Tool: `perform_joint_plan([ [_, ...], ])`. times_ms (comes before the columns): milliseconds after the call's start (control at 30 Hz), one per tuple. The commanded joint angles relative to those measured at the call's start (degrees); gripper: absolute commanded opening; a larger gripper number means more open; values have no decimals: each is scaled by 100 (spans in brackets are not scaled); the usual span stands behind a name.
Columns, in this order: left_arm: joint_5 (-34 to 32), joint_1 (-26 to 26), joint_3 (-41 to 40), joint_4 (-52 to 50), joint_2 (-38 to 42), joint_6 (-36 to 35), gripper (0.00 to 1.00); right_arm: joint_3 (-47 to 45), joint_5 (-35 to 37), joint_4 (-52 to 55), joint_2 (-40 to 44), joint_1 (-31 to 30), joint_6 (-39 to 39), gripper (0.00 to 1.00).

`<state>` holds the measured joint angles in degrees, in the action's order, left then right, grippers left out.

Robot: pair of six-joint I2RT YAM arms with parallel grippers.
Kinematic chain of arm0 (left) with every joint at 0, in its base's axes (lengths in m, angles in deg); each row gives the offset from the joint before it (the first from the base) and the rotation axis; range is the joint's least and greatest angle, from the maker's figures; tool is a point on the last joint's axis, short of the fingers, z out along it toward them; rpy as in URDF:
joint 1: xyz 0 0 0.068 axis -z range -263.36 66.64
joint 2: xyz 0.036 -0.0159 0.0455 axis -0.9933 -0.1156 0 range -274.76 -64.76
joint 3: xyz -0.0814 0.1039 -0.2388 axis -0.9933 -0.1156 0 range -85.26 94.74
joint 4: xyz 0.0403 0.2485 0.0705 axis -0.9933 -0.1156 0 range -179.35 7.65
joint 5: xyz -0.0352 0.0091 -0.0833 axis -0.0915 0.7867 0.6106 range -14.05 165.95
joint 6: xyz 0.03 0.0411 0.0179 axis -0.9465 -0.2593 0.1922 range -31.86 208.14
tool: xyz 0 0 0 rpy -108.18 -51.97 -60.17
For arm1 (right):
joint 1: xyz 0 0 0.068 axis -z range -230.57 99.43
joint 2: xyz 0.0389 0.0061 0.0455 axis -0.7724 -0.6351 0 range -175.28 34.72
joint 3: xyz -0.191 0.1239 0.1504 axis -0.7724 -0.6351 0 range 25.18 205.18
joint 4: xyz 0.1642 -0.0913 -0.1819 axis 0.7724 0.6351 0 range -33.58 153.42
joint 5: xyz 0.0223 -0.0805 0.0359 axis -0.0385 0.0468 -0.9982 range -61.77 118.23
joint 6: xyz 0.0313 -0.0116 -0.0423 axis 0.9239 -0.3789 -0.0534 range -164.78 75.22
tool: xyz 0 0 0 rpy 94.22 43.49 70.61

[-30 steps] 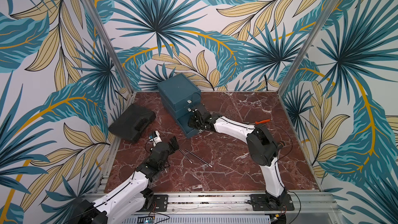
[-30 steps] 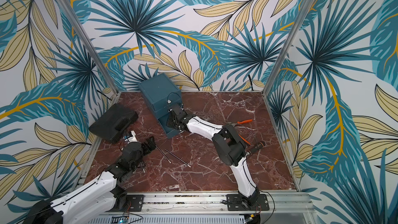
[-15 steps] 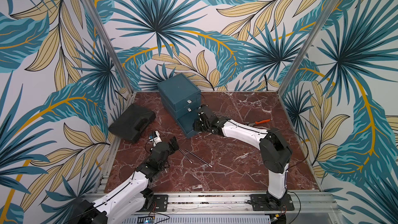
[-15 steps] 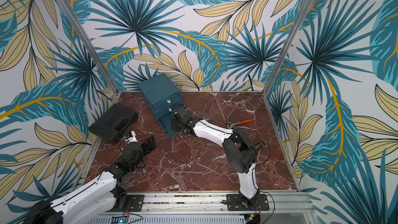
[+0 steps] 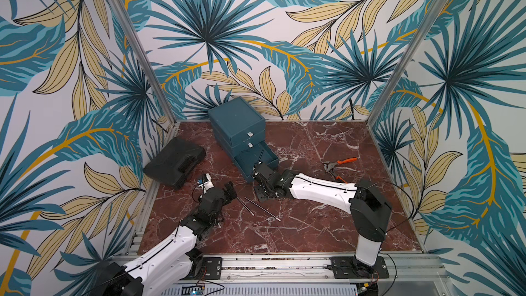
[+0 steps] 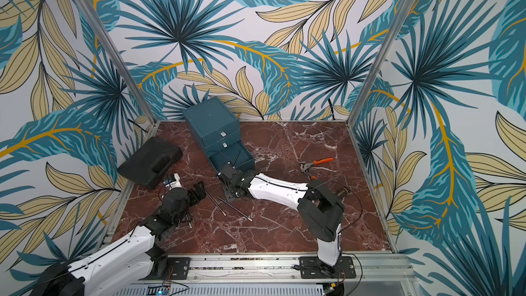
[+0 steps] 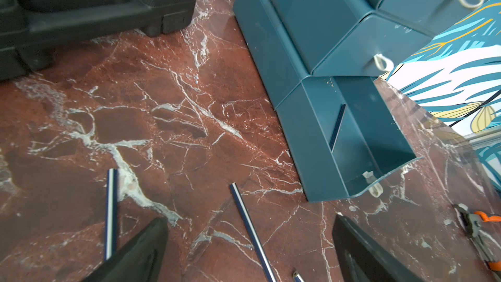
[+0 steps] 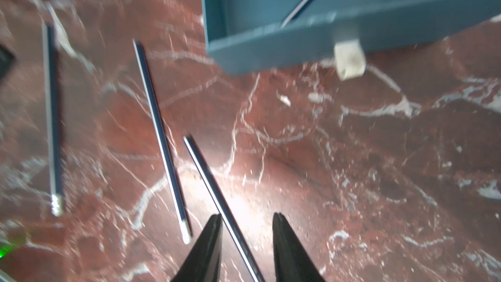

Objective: Please place the pencils in the drawer according to their color
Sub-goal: Pick up the pencil from the center of the board.

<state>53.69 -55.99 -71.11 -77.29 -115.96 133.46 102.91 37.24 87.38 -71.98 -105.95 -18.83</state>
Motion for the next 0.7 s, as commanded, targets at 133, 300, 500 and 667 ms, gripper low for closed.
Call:
perform_joint_plan([
  [133,7,-29,44,153,-155,-23,100,-420,-328,620,30,-133,-495,35],
  [300,-2,-30,26,146,-162,3,100,-427,-547,657,-177,-153,-577,35],
  [500,-6,-25,9,121,-150,27,100,-310,-795,622,-433,-205,-641,34],
  [667,-15,-28,-8,109,-129,31,100,-265,-790,612,-601,-222,-662,34],
])
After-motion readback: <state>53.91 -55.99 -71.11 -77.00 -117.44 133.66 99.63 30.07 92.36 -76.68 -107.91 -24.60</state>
